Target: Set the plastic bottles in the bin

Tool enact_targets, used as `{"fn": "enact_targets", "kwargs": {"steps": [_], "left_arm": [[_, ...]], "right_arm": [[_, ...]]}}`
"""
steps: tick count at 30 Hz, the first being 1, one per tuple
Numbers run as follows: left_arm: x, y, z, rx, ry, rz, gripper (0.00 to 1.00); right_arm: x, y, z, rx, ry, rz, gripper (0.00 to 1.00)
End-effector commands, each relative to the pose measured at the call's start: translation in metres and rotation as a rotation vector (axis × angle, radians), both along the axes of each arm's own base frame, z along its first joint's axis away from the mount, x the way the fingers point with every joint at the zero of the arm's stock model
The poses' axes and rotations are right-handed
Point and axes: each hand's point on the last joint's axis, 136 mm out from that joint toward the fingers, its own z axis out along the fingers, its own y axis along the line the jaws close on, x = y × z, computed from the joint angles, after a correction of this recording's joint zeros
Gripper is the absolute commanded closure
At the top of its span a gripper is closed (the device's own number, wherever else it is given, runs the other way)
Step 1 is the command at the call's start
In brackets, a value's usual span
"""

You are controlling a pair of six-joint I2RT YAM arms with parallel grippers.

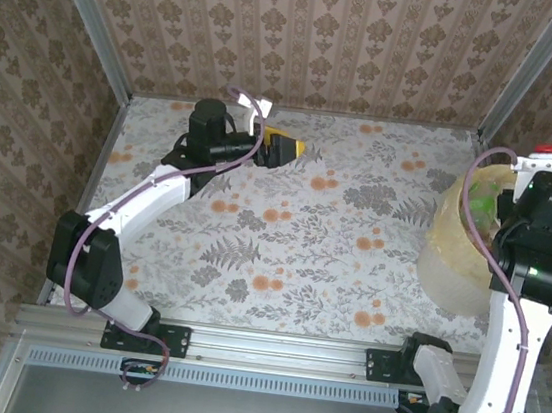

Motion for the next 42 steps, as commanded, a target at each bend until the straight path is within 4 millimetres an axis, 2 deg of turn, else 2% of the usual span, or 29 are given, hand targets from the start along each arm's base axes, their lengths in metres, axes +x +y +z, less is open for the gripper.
{"fn": "enact_targets", "kwargs": {"steps": [1,6,8,11,13,17,21,24,27,30,34,38,42], "left_arm": [[0.005,0.001,0.024,-0.032,-0.021,0.022,0.00],[0.012,-0.005,0.022,-0.015,0.009,0.042,0.00],[0.013,-0.009,0.022,-0.012,0.020,0.040,0.00],[0.013,-0.014,0.021,-0.003,0.022,0.044,0.00],[0.014,-0.017,0.019,0.008,0.026,0.044,0.00],[0.016,-0.018,0.018,0.022,0.024,0.048,0.00],[0.018,-0.019,0.015,0.033,0.023,0.045,0.00],[0.017,-0.018,0.014,0.044,0.020,0.045,0.00],[0.018,-0.017,0.011,0.054,0.027,0.052,0.00],[0.018,-0.017,0.009,0.058,0.033,0.053,0.00],[0.020,-0.017,0.008,0.058,0.044,0.061,0.00],[0.022,-0.016,0.006,0.062,0.050,0.071,0.00],[0.024,-0.017,0.005,0.074,0.053,0.072,0.00]], "right_arm": [[0.002,0.001,0.003,-0.079,0.031,0.104,0.50],[0.017,-0.003,-0.039,-0.109,0.150,0.194,0.49],[0.022,-0.004,-0.049,-0.115,0.174,0.214,0.46],[0.026,0.000,-0.065,-0.109,0.248,0.271,0.39],[0.024,0.002,-0.067,-0.089,0.266,0.274,0.27],[0.014,0.022,-0.056,0.005,0.211,0.314,0.13],[0.012,0.050,-0.039,0.114,0.095,0.403,0.08],[0.019,0.046,-0.019,0.164,-0.036,0.353,0.07],[0.026,0.035,-0.005,0.267,-0.135,0.257,0.09],[0.034,0.029,-0.007,0.357,-0.182,0.205,0.15],[0.042,0.035,-0.026,0.493,-0.181,0.225,0.25],[0.034,0.040,-0.057,0.568,-0.085,0.213,0.38],[0.024,0.065,-0.067,0.574,-0.009,0.339,0.40]]}}
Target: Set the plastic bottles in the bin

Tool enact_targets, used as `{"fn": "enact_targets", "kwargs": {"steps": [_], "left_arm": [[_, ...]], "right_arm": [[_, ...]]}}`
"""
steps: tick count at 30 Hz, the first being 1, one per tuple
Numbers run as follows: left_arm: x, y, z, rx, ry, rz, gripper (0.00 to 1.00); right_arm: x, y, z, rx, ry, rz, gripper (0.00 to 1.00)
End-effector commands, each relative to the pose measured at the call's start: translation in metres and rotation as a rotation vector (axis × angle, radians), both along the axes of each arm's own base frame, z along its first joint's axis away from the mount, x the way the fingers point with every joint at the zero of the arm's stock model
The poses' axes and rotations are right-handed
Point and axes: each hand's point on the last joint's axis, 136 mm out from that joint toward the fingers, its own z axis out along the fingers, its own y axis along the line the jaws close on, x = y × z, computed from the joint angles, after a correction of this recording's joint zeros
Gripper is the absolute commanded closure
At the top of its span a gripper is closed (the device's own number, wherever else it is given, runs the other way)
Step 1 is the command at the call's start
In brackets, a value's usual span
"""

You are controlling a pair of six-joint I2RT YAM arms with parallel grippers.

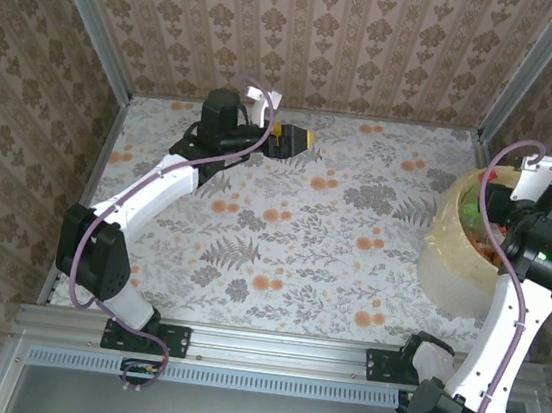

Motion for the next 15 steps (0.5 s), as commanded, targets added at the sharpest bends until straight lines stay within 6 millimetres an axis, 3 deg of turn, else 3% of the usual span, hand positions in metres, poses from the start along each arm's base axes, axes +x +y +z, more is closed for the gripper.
{"fn": "enact_targets", "kwargs": {"steps": [1,5,9,12,15], "left_arm": [[0.007,-0.002,0.006,0.014,-0.018,0.003,0.00],[0.006,-0.002,0.010,0.017,-0.029,0.003,0.00],[0.005,0.002,0.009,0.030,-0.047,0.015,0.00],[0.007,0.007,0.007,0.046,-0.060,0.050,0.00],[0.007,0.013,0.003,0.063,-0.075,0.069,0.00]], "right_arm": [[-0.018,0.032,-0.025,0.068,0.091,0.134,0.40],[-0.030,0.042,0.004,0.024,0.026,0.151,0.27],[-0.037,0.044,0.046,0.028,-0.156,0.092,0.10],[-0.042,0.031,0.075,0.129,-0.335,-0.061,0.04],[-0.044,0.022,0.080,0.336,-0.442,-0.196,0.03]]}}
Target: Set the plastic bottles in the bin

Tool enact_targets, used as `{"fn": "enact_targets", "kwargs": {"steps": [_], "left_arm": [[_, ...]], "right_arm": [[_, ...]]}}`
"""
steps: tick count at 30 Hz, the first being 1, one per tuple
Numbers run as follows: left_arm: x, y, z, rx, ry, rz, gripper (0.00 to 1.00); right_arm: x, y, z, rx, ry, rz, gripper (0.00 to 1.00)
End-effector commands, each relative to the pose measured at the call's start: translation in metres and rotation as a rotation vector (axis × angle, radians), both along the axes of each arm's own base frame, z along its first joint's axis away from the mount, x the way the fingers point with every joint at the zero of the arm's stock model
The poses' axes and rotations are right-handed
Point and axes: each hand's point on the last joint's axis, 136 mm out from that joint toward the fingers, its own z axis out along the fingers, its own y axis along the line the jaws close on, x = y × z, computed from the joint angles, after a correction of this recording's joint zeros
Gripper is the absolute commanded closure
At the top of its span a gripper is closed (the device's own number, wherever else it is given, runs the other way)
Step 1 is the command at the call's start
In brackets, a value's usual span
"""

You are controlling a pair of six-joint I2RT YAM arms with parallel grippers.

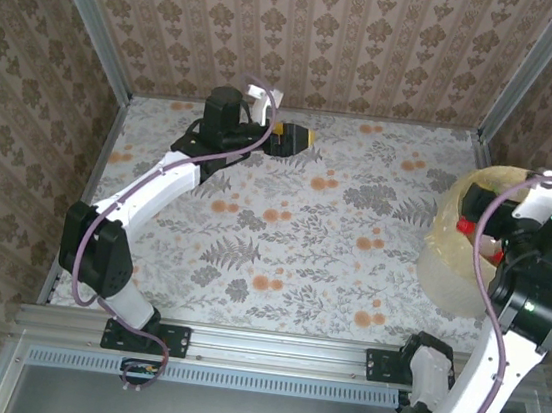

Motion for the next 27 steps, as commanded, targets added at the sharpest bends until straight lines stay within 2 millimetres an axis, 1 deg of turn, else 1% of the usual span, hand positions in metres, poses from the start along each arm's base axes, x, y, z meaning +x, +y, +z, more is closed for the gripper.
{"fn": "enact_targets", "kwargs": {"steps": [1,3,5,8,12,14,17,20,22,24,26,27], "left_arm": [[-0.003,0.013,0.007,0.024,-0.063,0.036,0.00],[0.000,0.019,0.000,0.040,-0.059,0.055,0.00],[0.003,0.025,-0.006,0.044,-0.053,0.068,0.00],[0.010,0.032,-0.018,0.049,-0.029,0.077,0.00],[0.010,0.030,-0.030,0.055,-0.005,0.066,0.00],[0.010,0.031,-0.031,0.062,-0.004,0.065,0.00],[0.007,0.033,-0.031,0.071,-0.012,0.068,0.00],[0.007,0.035,-0.033,0.078,-0.014,0.077,0.00],[0.007,0.036,-0.035,0.081,-0.006,0.083,0.00],[0.007,0.037,-0.039,0.085,0.004,0.093,0.00],[0.007,0.038,-0.043,0.084,0.010,0.097,0.00],[0.007,0.038,-0.046,0.087,0.012,0.100,0.00]], "right_arm": [[0.003,-0.010,0.013,0.276,-0.148,-0.119,0.03],[0.006,-0.006,0.008,0.323,-0.134,-0.100,0.05],[0.012,0.001,0.001,0.340,-0.080,-0.049,0.08],[0.022,0.015,-0.011,0.419,0.020,0.032,0.18],[0.029,0.009,-0.029,0.468,0.096,0.006,0.31],[0.029,0.012,-0.035,0.478,0.132,0.013,0.34],[0.021,0.017,-0.040,0.494,0.175,0.011,0.35],[0.007,0.035,-0.041,0.546,0.237,0.049,0.33],[-0.006,0.047,-0.039,0.541,0.275,0.058,0.33],[-0.021,0.048,-0.041,0.506,0.315,0.016,0.33],[-0.035,0.043,-0.054,0.461,0.396,-0.054,0.34],[-0.043,0.037,-0.065,0.431,0.452,-0.105,0.34]]}}
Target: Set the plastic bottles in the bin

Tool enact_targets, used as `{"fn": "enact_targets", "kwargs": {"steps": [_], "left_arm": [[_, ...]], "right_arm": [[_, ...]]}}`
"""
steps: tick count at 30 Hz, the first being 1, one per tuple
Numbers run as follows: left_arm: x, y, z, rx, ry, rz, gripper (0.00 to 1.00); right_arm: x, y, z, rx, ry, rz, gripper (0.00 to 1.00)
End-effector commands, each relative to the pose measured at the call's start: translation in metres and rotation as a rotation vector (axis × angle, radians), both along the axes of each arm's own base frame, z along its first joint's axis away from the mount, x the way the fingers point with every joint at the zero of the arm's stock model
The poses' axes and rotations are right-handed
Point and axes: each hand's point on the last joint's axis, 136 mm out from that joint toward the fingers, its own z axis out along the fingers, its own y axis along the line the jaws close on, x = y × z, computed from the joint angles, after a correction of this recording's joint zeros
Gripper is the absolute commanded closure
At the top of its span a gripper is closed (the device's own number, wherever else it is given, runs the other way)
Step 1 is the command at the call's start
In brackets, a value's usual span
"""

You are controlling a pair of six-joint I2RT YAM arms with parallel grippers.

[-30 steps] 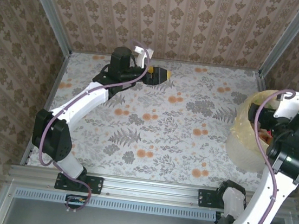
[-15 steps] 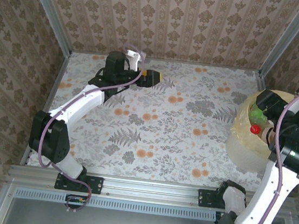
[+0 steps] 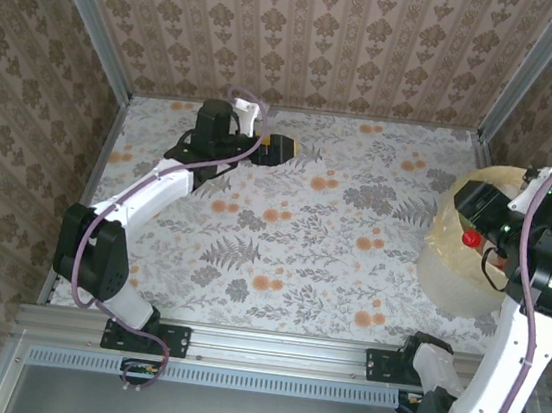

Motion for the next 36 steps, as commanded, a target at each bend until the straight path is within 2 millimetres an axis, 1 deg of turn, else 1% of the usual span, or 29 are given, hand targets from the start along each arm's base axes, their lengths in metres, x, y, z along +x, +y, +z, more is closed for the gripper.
{"fn": "enact_targets", "kwargs": {"steps": [1,3,4,5,6,9,14,18,23,26,28,30,31,33,36], "left_arm": [[-0.004,0.005,0.004,0.006,-0.035,0.009,0.00],[-0.003,0.005,0.001,0.016,-0.036,0.010,0.00],[-0.003,0.006,0.000,0.021,-0.034,0.010,0.00],[0.001,0.011,-0.001,0.025,-0.035,0.022,0.00],[0.004,0.016,-0.002,0.029,-0.032,0.033,0.00],[0.004,0.018,-0.005,0.038,-0.031,0.038,0.00],[0.006,0.023,-0.010,0.044,-0.025,0.052,0.00],[0.006,0.024,-0.011,0.046,-0.022,0.061,0.00],[0.008,0.024,-0.013,0.044,-0.014,0.063,0.00],[0.008,0.024,-0.015,0.044,-0.006,0.066,0.00],[0.008,0.025,-0.016,0.046,-0.005,0.068,0.00],[0.008,0.025,-0.015,0.047,-0.006,0.072,0.00],[0.008,0.025,-0.016,0.048,-0.006,0.072,0.00],[0.009,0.025,-0.015,0.047,-0.005,0.073,0.00],[0.009,0.025,-0.015,0.046,-0.002,0.072,0.00]], "right_arm": [[-0.040,-0.019,-0.042,-0.088,0.262,-0.134,0.35],[-0.048,-0.026,-0.051,-0.132,0.321,-0.167,0.36],[-0.048,-0.029,-0.050,-0.148,0.319,-0.174,0.37],[-0.047,-0.031,-0.048,-0.159,0.313,-0.184,0.38],[-0.047,-0.032,-0.047,-0.166,0.314,-0.185,0.40],[-0.043,-0.032,-0.052,-0.171,0.350,-0.169,0.44],[-0.026,-0.032,-0.060,-0.189,0.361,-0.157,0.55],[-0.028,-0.043,-0.068,-0.264,0.432,-0.183,0.57],[-0.021,-0.052,-0.070,-0.305,0.391,-0.216,0.64],[-0.015,-0.052,-0.081,-0.313,0.425,-0.199,0.66],[-0.015,-0.052,-0.091,-0.313,0.466,-0.191,0.66],[-0.015,-0.051,-0.095,-0.307,0.464,-0.186,0.69],[-0.015,-0.051,-0.095,-0.306,0.453,-0.186,0.72],[-0.012,-0.050,-0.088,-0.302,0.415,-0.187,0.77],[-0.003,-0.051,-0.070,-0.310,0.345,-0.196,0.78]]}}
